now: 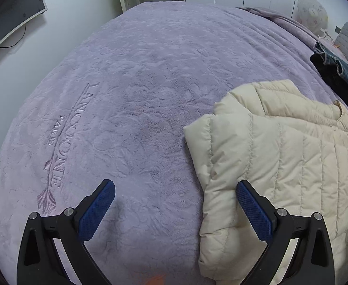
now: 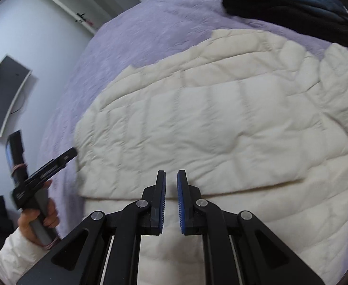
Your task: Fold large clothes
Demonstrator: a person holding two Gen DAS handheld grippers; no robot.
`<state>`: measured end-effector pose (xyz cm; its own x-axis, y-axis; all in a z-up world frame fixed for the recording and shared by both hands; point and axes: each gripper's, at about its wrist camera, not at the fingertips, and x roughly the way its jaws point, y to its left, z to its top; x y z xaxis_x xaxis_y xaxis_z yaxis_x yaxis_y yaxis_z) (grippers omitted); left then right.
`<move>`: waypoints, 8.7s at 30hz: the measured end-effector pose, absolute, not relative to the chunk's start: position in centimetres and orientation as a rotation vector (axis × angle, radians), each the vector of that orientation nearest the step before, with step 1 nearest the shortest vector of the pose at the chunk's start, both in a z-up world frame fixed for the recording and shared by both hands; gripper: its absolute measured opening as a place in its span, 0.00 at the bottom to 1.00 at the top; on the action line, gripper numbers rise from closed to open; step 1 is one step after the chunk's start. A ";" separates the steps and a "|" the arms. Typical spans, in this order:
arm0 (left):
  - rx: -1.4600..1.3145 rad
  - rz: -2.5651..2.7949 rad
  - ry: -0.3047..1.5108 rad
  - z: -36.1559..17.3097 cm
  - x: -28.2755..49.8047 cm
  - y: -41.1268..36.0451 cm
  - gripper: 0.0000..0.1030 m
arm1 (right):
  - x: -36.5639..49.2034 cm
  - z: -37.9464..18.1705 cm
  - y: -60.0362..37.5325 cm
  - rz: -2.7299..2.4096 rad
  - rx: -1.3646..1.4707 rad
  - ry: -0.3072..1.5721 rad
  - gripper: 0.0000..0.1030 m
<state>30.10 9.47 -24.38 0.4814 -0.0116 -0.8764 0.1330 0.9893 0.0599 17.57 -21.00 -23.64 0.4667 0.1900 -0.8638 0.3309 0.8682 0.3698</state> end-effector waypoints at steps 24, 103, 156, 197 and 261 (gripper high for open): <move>0.220 -0.105 1.134 -26.6 28.9 6.2 0.99 | 21.1 -27.6 -28.6 -0.046 0.560 1.117 0.10; 0.254 -0.347 1.294 -21.1 15.9 -21.7 0.99 | 0.2 -32.6 -67.9 -0.396 1.637 0.616 0.33; -0.115 -0.270 1.169 -23.0 25.0 -0.6 0.99 | 21.3 -23.7 -25.8 0.173 0.547 1.100 0.84; -0.525 -0.629 1.275 -25.0 28.6 0.3 0.99 | 19.5 -21.2 -22.4 0.352 0.295 1.099 0.86; -0.162 -0.406 1.295 -27.0 27.4 -2.2 0.10 | 18.4 -23.9 -43.8 -0.009 0.784 1.046 0.17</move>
